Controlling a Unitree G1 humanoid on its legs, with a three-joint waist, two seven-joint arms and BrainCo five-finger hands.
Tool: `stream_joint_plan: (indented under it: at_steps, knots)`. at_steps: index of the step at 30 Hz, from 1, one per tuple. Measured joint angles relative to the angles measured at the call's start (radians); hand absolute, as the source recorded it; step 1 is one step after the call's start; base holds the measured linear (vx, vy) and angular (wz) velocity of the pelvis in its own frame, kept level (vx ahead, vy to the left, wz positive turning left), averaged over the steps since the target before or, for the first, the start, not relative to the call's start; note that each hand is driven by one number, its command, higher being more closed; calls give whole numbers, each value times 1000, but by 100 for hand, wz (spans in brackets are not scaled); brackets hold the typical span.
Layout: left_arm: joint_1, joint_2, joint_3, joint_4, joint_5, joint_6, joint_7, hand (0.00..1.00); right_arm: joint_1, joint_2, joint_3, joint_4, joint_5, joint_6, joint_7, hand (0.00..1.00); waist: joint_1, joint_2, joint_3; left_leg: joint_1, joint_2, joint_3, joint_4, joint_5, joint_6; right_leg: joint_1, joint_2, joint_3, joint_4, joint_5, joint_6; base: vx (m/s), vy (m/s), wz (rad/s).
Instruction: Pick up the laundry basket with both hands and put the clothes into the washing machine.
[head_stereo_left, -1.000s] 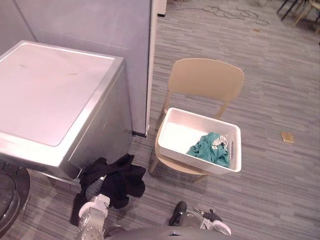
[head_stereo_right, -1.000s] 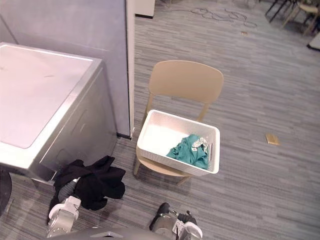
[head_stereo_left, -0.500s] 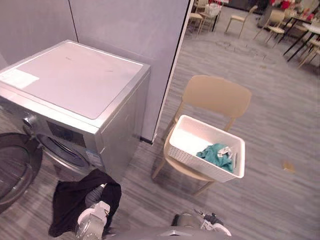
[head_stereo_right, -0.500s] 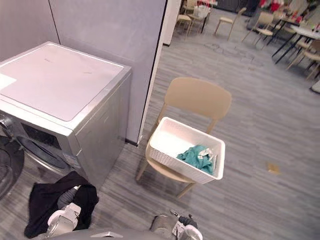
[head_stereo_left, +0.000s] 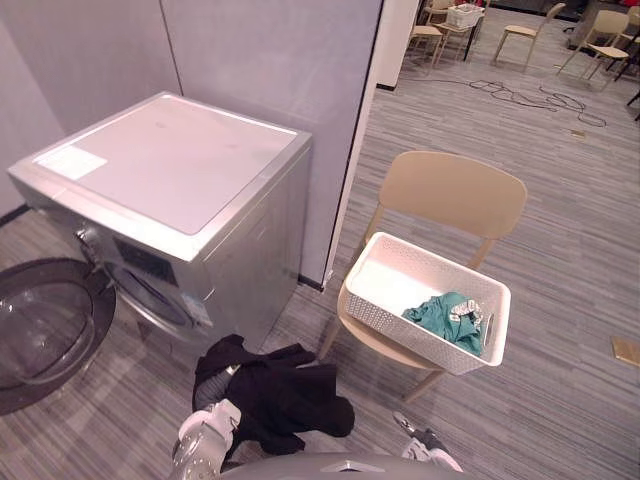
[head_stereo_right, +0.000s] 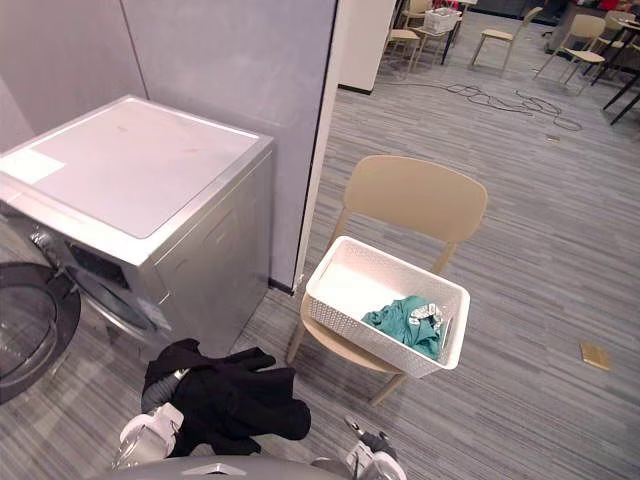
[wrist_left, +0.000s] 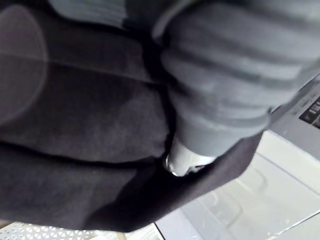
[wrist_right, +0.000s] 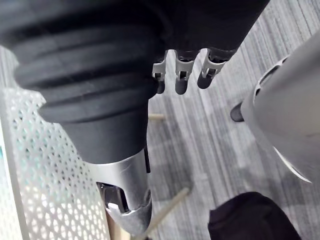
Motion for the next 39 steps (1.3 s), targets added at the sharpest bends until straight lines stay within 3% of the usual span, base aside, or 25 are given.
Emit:
stream_joint_plan:
  at_steps: [1, 4, 5, 6, 9, 10, 11, 12, 13, 15, 17, 18, 19, 20, 21, 22, 23, 24, 25, 27, 29, 32, 36, 39]
  knots:
    - [-10, -1, 0, -2, 0, 0, -1, 100, 0, -2, 2, 16, -6, 0, 0, 0, -4, -24, 9, -74, -9, -19, 129, -16, -4, 0, -26, -4, 27, -18, 3, -114, 130, 77]
    - [-5, -1, 4, -4, 0, -1, -2, 100, -2, 5, 4, 14, -13, -1, 0, 0, 5, -48, 38, -176, 3, -15, 339, -37, 29, 18, -70, -26, 54, -22, 4, -79, 195, 42]
    - [12, 0, 1, -4, 0, 0, -2, 100, 5, 5, 4, 15, -21, -3, -1, 0, 16, -57, 39, -190, 9, -14, 383, -81, 86, 11, -77, -28, 53, -18, 6, -113, 315, -10]
    - [19, 7, -1, -4, 0, 1, -2, 100, 7, 4, 3, 17, -29, -11, -2, 0, 24, -40, 37, -211, 34, -16, 440, -135, 140, 3, -77, -23, 54, -8, 18, -105, 342, -19]
    - [25, 9, -2, -1, 0, 1, 0, 100, 10, -2, -6, 54, -32, -15, -3, 0, -1, -41, 32, -256, 97, -105, 472, -175, 155, -5, -110, 16, 38, 15, 70, -13, 403, -8]
    - [30, 8, -4, -1, 0, 2, 1, 100, 11, -7, -7, 65, -36, -14, -4, 0, -6, -33, 26, -256, 99, -143, 426, -159, 148, -13, -118, 37, 37, 14, 94, -1, 488, -16]
    - [38, 8, -9, 13, 0, 1, 4, 100, 4, -14, -27, 111, -38, -10, -5, 0, -9, -44, -1, -224, 24, -187, 326, -219, 9, -52, -139, 111, 43, -7, 157, 88, 441, 8]
    - [16, 37, -6, 39, 0, -1, 18, 100, -11, 1, -62, 161, -35, -8, -6, 0, -40, -86, 1, -222, -43, -188, 298, -184, -46, -51, -150, 188, 28, -19, 181, 112, 389, 21]
    - [7, 45, -9, 53, 0, 0, 21, 100, -12, 0, -83, 183, -37, -9, -12, 0, -51, -94, 3, -226, -71, -188, 297, -177, -44, -30, -150, 206, 2, -3, 174, 161, 297, 64]
    - [1, 70, -37, 56, 1, 0, 23, 100, -2, -4, -140, 223, -31, -10, -26, 0, -73, -84, -2, -226, -151, -172, 299, -175, -34, 40, -213, 207, -97, 119, 167, 59, 337, 42]
    - [-24, 97, -78, 52, 2, 0, 16, 100, -2, -18, -151, 218, -22, -12, -26, 0, -82, -57, -17, -225, -171, -168, 269, -175, 21, 26, -223, 198, -102, 233, 138, -17, 384, 14]
    - [-36, 113, -101, 46, 2, 0, 10, 100, -3, -21, -150, 217, -9, -12, -27, 0, -80, -34, -18, -210, -187, -149, 220, -153, 50, -9, -235, 213, -83, 302, 84, 0, 402, -4]
    - [-39, 116, -108, 41, 3, -1, 6, 100, -5, -24, -149, 210, -4, -12, -27, 0, -78, -42, -23, -196, -198, -138, 191, -136, 59, -30, -242, 221, -67, 336, 45, 7, 295, -38]
    - [-38, 117, -111, 38, 4, -4, -5, 100, -11, -31, -147, 204, 1, -12, -27, 0, -74, -31, -19, -157, -216, -108, 117, -103, 84, -83, -258, 222, -26, 410, -47, 13, 211, -47]
    - [-37, 114, -115, 38, 6, -8, -6, 100, -15, -35, -147, 197, 2, -13, -27, 0, -72, -24, -15, -133, -223, -90, 78, -83, 97, -111, -263, 215, -3, 448, -104, 55, 291, -81]
    - [-30, 115, -114, 40, 14, -13, -6, 100, -27, -40, -141, 162, 3, -14, -27, 0, -83, 0, 9, -55, -233, -43, -9, -38, 126, -188, -249, 187, 171, 359, -198, 55, 240, -61]
    - [-30, 115, -113, 42, 14, -14, -6, 100, -28, -39, -139, 159, 3, -15, -27, 0, -85, -2, 11, -45, -234, -39, -20, -33, 129, -192, -240, 182, 204, 323, -182, 84, 254, -57]
    - [-29, 115, -113, 47, 14, -17, -5, 100, -38, -32, -129, 152, 3, -16, -27, 0, -93, 0, 16, -16, -236, -24, -42, -23, 134, -202, -206, 159, 285, 228, -158, 58, 125, -46]
    - [-26, 113, -118, 47, 15, -20, -4, 100, -35, -14, -98, 132, 3, -17, -27, 0, -97, -11, 19, 19, -236, 11, -60, -20, 138, -203, -140, 101, 383, 116, -114, 59, 133, -58]
    - [-27, 103, -118, 47, 22, -20, -5, 100, -34, 3, -72, 112, 2, -22, -25, 0, -95, -21, 22, 38, -236, 43, -68, -20, 139, -188, -68, 44, 414, 52, -100, 13, 47, -60]
    - [-29, 68, -120, 45, 22, -19, -6, 100, -24, 5, -36, 80, 3, -22, -21, 0, -96, -21, 24, 39, -235, 74, -68, -26, 130, -142, 2, 11, 331, -35, -86, -15, -1, -55]
    - [-32, 45, -137, 42, 27, -17, -10, 100, -11, 5, 7, 43, 6, -22, -21, 0, -87, -33, 20, 22, -226, 91, -72, -28, 110, -49, 37, 36, 111, -88, -97, -35, -100, -26]
    - [-40, 18, -143, 46, 41, -8, -13, 100, 3, 1, 8, 5, 13, -27, -24, 0, -87, 10, 17, 45, -188, 91, -123, 10, 90, -1, 80, 0, 10, -45, -117, -12, -120, 9]
    - [-43, 14, -136, 44, 39, -8, -12, 100, 7, 2, 28, -27, 13, -35, -24, 0, -70, 12, 17, 29, -162, 102, -78, -6, 82, 22, 102, -3, -18, -42, -124, 1, -89, 0]
